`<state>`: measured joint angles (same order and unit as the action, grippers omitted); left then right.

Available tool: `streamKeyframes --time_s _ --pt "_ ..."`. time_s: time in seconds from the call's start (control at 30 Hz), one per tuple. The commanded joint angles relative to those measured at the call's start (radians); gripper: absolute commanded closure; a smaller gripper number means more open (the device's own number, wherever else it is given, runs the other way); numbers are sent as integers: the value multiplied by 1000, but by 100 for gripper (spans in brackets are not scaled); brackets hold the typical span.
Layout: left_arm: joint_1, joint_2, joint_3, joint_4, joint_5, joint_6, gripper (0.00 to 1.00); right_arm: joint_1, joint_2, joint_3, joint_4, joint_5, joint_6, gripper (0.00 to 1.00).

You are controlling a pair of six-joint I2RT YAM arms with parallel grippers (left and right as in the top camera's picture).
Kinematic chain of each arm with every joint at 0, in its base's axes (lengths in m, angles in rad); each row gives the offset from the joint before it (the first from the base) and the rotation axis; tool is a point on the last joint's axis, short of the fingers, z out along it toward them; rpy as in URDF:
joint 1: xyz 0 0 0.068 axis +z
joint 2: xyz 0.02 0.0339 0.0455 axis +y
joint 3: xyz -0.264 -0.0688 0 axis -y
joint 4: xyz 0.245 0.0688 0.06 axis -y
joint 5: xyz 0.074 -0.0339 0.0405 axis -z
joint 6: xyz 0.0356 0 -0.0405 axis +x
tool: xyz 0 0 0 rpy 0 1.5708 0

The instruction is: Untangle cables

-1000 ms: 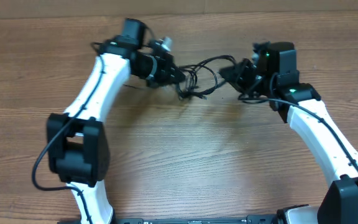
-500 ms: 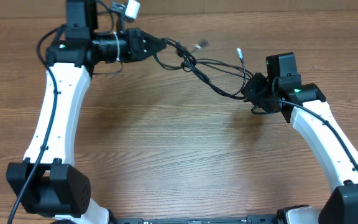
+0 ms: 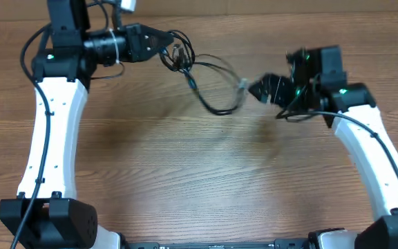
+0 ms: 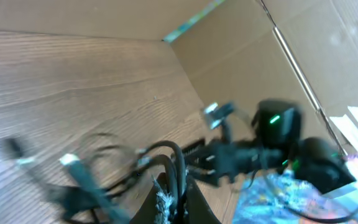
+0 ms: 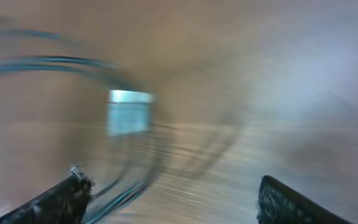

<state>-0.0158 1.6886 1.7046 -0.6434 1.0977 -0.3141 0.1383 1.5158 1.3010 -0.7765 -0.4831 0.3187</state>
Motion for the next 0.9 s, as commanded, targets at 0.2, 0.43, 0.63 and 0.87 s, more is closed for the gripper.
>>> streamKeyframes --time_s 0.2,0.43,0.63,0.87 --pt "-22 -34 34 22 -44 -196 96 66 3 93 161 -301 -69 17" --pt "-22 -34 34 12 -50 -263 96 227 72 93 203 -262 -248 17" --pt "-22 -34 34 -3 -31 -275 96 315 152 93 270 -180 -302 19" --pt "-21 -34 34 -3 -39 -281 96 356 226 93 365 -146 -296 82"
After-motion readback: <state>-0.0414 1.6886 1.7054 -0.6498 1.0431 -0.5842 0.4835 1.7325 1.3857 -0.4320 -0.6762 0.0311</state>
